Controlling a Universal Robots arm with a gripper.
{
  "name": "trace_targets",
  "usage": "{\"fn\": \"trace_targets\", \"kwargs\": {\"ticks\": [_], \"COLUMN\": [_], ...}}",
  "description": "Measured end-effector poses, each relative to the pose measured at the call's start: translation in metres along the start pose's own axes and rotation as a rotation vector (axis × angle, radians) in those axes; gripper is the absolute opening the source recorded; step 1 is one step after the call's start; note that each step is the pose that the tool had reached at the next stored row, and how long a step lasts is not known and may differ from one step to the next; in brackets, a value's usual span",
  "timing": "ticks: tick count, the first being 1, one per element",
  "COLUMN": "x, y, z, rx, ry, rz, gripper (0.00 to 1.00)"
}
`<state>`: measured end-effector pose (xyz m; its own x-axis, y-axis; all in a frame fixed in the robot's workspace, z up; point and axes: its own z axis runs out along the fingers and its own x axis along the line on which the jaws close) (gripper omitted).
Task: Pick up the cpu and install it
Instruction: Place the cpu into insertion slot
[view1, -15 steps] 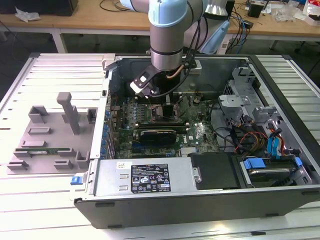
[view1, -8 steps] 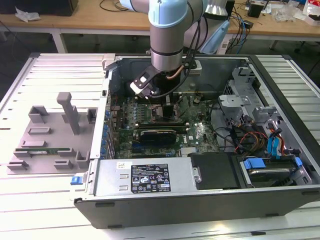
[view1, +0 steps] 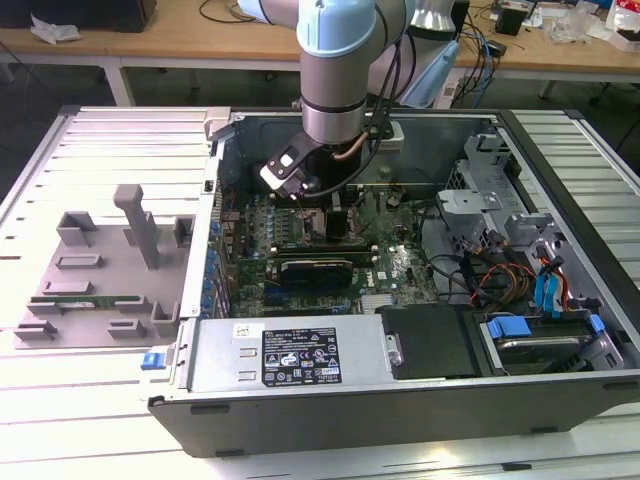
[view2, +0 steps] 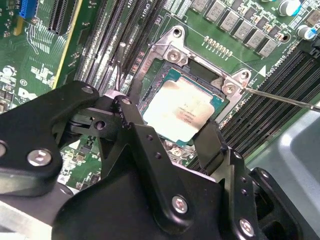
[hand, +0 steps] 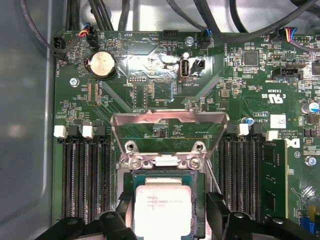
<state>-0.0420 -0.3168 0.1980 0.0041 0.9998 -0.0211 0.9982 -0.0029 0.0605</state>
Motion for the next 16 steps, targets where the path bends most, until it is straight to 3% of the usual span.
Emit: {"fn": "trace_targets", "kwargs": {"ticks": [16], "x": [0.0001], "y": [0.0008], "z": [-0.0039], "rx": [-0.0003], "ry": [0.0011], "rz": [-0.017], "gripper": [0.69]}}
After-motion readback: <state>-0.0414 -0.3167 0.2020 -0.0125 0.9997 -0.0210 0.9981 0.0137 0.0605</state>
